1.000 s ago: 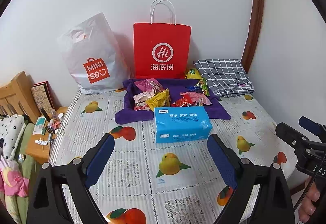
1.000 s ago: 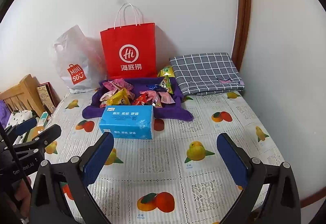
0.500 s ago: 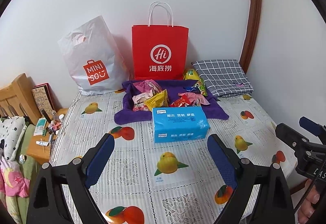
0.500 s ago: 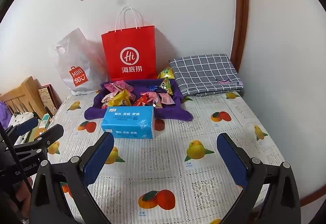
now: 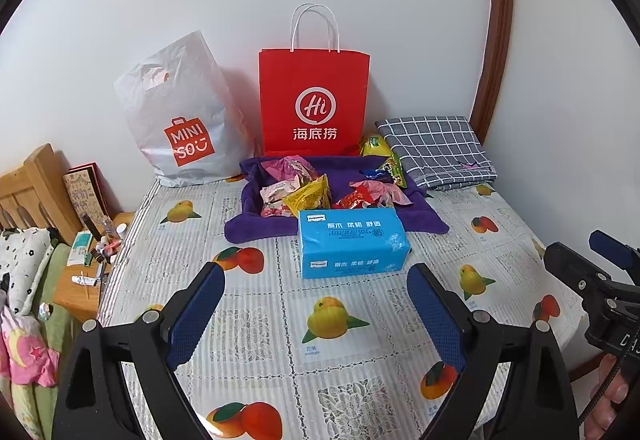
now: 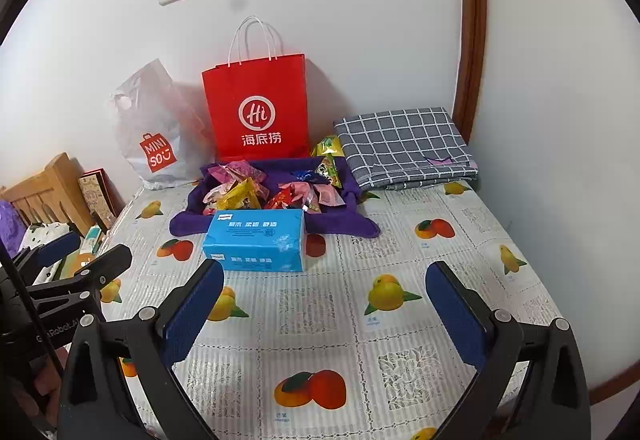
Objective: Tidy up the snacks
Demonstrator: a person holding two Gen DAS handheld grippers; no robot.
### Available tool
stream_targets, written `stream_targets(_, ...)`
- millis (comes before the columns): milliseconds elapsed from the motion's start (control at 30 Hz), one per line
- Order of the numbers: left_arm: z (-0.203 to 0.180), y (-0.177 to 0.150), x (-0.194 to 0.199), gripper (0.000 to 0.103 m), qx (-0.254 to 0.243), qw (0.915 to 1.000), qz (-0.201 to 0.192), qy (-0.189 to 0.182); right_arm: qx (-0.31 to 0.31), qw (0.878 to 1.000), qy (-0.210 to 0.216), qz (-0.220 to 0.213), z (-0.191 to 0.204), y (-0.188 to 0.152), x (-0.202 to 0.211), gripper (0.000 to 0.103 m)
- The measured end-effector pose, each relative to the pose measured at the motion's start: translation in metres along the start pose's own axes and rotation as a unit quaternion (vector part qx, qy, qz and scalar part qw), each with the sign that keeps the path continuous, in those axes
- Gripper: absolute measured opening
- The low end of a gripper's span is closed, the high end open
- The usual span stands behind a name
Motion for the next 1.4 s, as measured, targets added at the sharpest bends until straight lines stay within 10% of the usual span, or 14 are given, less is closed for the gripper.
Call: stream_targets(1400, 0.0004, -0.0011, 0.0014, 0.093, -0.001, 1.0, -0.002, -0.001, -0.003, 1.0, 0.002, -0.001, 0.0017, 0.0001, 0.0031, 0.1)
Point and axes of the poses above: each gripper's, at about its wrist camera, not at the fingertips, and x roughly against the way its jaws point, z to its left, y to its top, the point moved 9 cm from there along -x, roughly the way its jaws point, and after that the axes turned 9 degrees about x, right-handed, at the moved point
